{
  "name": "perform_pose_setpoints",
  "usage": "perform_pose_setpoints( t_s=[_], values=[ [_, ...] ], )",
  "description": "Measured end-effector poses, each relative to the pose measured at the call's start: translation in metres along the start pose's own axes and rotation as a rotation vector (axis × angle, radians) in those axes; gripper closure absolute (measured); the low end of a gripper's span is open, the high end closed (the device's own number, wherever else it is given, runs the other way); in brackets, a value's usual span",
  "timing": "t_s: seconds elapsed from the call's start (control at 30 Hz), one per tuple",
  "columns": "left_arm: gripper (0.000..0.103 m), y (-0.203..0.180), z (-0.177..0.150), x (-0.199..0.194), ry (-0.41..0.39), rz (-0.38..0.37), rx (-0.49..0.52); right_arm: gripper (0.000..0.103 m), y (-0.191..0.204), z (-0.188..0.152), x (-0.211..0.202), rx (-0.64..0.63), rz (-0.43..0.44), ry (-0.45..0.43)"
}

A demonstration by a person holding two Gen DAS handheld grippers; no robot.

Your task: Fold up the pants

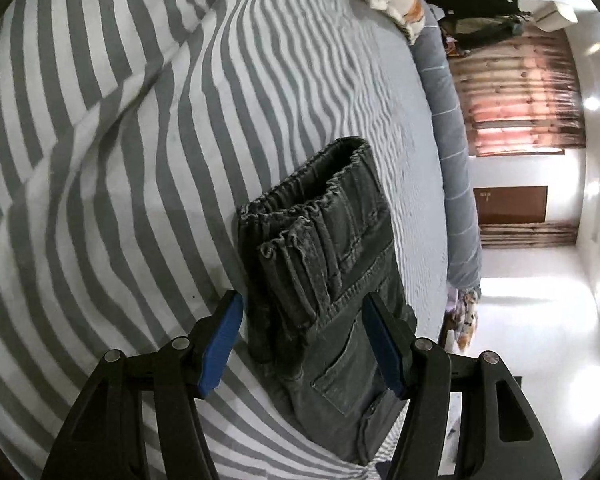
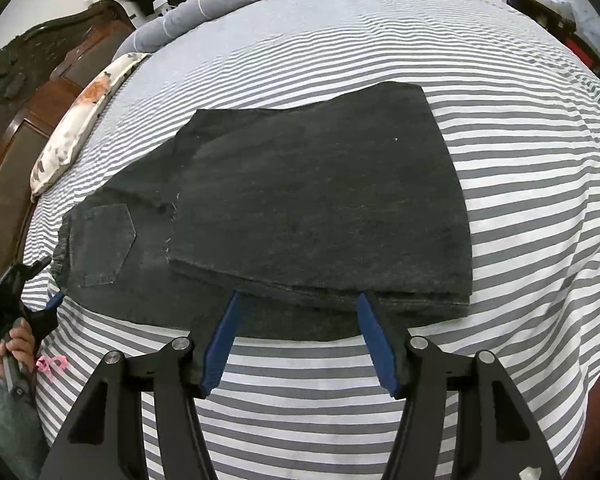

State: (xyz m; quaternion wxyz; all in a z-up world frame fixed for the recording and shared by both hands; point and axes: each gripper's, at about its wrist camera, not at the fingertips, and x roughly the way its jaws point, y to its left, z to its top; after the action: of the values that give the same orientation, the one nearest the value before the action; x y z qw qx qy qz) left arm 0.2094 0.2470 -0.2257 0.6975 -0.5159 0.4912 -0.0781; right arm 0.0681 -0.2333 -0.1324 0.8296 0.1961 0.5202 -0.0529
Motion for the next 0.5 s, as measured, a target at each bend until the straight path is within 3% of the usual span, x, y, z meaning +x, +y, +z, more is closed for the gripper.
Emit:
perform_pose_setpoints(
  t_s=[0.23,0.27,0.33,0.37,0.5],
  values=[
    [0.043,-0.003,0.006,0.011,0.02,-0.023,-0.007,0.045,0.008,-0.003,0.01,-0.007,-0.001,0.019],
    [0.045,-0.005,0.006,0.011,0.018,-0.019,0.002,0.045,0.011,-0.004,0.011,-0.017,-0.006,0.023],
    [0.062,-0.01,0.005,0.01,0.02,-0.035,0.033,0.045,0.013,-0.004,0.014,-0.025,-0.006,0.025],
    [0.066,-0.014,0.004,0.01,0.013,-0.037,0.047,0.045,0.013,-0.005,0.015,-0.028,-0.007,0.028],
    [0.067,-0.02,0.005,0.008,-0.009,-0.049,0.08,0.045,0.013,-0.006,0.021,-0.021,-0.006,0.038]
  ],
)
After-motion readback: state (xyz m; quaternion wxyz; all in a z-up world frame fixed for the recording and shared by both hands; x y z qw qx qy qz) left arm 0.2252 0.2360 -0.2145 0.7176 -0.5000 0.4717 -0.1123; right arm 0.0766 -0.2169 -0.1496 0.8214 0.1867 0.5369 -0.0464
